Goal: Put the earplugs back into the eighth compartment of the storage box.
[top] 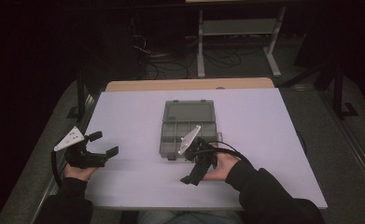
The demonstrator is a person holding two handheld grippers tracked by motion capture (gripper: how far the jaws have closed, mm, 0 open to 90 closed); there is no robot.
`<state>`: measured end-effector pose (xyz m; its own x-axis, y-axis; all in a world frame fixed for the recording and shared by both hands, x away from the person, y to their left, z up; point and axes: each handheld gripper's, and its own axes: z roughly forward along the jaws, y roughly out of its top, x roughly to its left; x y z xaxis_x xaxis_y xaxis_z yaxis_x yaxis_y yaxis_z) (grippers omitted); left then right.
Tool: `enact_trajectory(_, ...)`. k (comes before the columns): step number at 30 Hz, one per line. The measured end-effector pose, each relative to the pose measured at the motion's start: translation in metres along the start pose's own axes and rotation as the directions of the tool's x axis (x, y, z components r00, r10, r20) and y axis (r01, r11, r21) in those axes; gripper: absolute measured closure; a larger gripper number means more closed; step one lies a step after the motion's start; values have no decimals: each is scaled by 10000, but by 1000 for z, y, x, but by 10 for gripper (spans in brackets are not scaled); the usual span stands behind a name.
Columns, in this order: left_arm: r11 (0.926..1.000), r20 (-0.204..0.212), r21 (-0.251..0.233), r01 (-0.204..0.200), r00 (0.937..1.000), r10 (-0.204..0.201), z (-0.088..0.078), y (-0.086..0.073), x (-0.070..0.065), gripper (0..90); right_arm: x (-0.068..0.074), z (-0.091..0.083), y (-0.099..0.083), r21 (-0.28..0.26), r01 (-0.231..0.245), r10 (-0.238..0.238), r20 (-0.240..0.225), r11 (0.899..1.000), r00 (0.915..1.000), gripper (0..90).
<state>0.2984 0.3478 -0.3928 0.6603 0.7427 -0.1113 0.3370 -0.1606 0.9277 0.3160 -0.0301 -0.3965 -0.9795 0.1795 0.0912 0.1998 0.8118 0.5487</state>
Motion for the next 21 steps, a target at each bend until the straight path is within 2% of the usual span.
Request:
enact_trajectory(5,10000,4,7,-5,10000,5,0,0,0,0,3,8,-1,228,25,-22,-106,9997,9999,0)
enact_trajectory(7,10000,12,5,-20,10000,20,0,0,0,0,4,12,-2,382,104,-98,-168,9992,9998,27)
enact_trajectory(11,10000,17,10,-30,10000,30,0,0,0,0,7,18,-5,639,369,-347,-351,9973,9988,136)
enact_trajectory(13,10000,22,-2,-22,10000,22,0,0,0,0,7,19,-5,690,365,-343,-324,9970,9989,148)
enact_trajectory(21,10000,38,4,-51,10000,51,0,0,0,0,10,26,-9,1132,469,-422,-439,9925,9981,410)
